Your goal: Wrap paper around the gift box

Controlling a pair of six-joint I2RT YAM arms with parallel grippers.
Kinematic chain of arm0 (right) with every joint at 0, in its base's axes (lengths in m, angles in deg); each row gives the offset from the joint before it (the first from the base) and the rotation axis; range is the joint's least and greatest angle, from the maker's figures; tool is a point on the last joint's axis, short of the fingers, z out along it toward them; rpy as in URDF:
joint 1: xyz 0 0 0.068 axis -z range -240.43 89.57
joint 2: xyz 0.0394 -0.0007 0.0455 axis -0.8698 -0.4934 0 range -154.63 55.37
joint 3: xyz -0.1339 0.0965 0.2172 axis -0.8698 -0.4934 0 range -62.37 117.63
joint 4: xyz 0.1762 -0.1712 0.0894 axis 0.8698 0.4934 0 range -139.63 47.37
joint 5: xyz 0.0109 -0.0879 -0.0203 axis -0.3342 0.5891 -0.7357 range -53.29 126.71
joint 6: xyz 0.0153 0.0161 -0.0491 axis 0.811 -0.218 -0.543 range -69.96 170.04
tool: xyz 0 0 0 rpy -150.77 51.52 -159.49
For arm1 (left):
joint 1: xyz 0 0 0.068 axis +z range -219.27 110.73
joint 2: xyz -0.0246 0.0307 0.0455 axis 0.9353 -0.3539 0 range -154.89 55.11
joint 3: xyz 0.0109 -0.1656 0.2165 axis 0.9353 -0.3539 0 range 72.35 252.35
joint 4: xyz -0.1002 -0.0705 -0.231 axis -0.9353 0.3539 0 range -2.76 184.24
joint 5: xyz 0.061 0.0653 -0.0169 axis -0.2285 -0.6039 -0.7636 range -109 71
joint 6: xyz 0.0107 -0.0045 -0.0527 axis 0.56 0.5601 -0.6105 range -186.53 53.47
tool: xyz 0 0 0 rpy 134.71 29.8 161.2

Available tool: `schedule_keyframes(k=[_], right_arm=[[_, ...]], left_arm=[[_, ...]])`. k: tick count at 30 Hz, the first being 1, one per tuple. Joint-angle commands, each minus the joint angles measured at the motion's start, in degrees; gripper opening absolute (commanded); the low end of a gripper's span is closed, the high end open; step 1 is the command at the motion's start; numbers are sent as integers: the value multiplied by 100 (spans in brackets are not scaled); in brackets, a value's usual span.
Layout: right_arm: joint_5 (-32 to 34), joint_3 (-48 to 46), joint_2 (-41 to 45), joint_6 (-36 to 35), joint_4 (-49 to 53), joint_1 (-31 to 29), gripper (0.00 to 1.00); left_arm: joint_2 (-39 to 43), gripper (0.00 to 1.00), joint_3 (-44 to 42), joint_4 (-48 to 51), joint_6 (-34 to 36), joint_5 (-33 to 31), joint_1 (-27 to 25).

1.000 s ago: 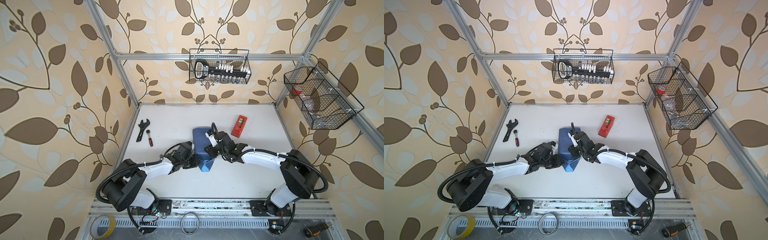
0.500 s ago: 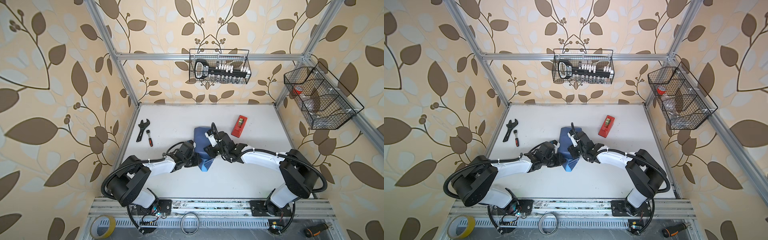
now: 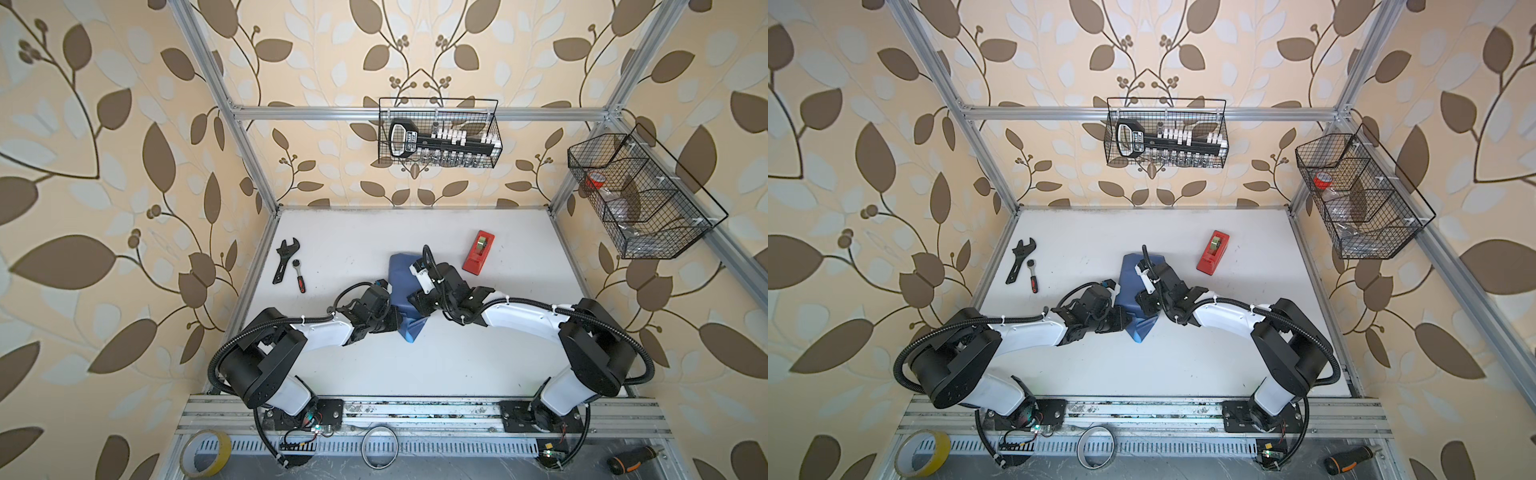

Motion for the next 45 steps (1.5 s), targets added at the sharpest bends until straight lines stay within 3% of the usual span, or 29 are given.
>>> schedule_keyframes(k=[1,19,33,45], right_arm=[[-152,92,-28,-148,432,-18,39],[-145,205,-49,-173,506,-21,39],[-158,284,-136,-168,521,-33,39],[-172,329,-213,-138,500,-53,39]], left_arm=[[45,14,-90,-216,173,-260,-60],[-65,24,-438,-288,260,-570,-213],[-81,9,-734,-348,260,-604,-592],[-69,2,-894,-327,121,-691,-1009]])
